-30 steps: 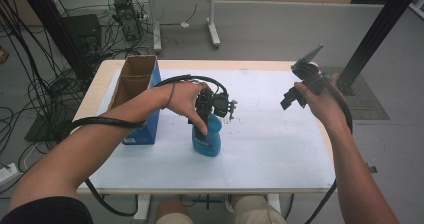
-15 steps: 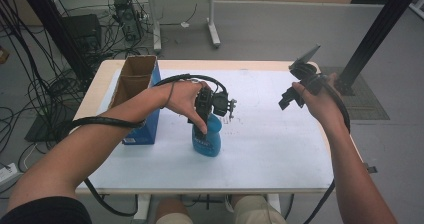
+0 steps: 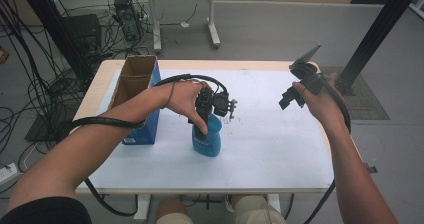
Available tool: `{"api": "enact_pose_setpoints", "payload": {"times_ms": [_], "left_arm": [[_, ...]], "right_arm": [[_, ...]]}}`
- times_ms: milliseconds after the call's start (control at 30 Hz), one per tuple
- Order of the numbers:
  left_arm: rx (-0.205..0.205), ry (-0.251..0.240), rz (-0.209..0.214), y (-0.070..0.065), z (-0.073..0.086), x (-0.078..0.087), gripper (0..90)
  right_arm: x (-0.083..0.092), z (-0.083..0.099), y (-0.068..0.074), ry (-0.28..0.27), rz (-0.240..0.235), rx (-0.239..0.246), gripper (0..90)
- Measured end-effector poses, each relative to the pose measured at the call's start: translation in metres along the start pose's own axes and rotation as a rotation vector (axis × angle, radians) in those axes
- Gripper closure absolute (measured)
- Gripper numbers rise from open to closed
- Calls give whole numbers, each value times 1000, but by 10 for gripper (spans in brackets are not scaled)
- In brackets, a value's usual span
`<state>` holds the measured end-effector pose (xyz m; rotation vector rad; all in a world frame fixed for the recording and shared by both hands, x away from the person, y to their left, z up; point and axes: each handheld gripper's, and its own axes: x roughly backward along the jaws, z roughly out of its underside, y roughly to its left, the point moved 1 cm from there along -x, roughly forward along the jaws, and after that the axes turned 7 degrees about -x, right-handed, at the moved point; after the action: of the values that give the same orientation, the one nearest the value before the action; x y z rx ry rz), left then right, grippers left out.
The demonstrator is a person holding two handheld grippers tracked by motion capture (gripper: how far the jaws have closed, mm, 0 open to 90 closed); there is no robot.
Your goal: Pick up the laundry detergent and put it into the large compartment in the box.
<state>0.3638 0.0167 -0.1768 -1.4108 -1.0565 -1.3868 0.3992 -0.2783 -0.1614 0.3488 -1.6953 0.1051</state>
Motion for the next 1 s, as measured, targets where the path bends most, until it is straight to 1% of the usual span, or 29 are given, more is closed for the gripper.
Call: {"api": "enact_pose_setpoints", "payload": {"times_ms": [133,267,500,567,600,733,1000], "left_arm": [[0,-5,-1,0,1,0,60],[-4,1,0,0,-1,1,60],[-4,2,-4,-1,-1,1,59],[3,2,-2,-1,-2,1,59],[0,5,-8,-1,-2,1,59],[0,-1,-8,0,0,2,61],[1,4,-9,-1,-2,1,60]], "right_arm": [[1,0,0,-2,2,1,94],[1,1,0,0,4,-1,94],[1,1,0,-2,2,2,94],[2,1,0,-1,2,4,94],[2,1,1,-3,2,3,94],[2,1,0,0,1,3,94],[1,1,-1,-1,0,3,94]]}}
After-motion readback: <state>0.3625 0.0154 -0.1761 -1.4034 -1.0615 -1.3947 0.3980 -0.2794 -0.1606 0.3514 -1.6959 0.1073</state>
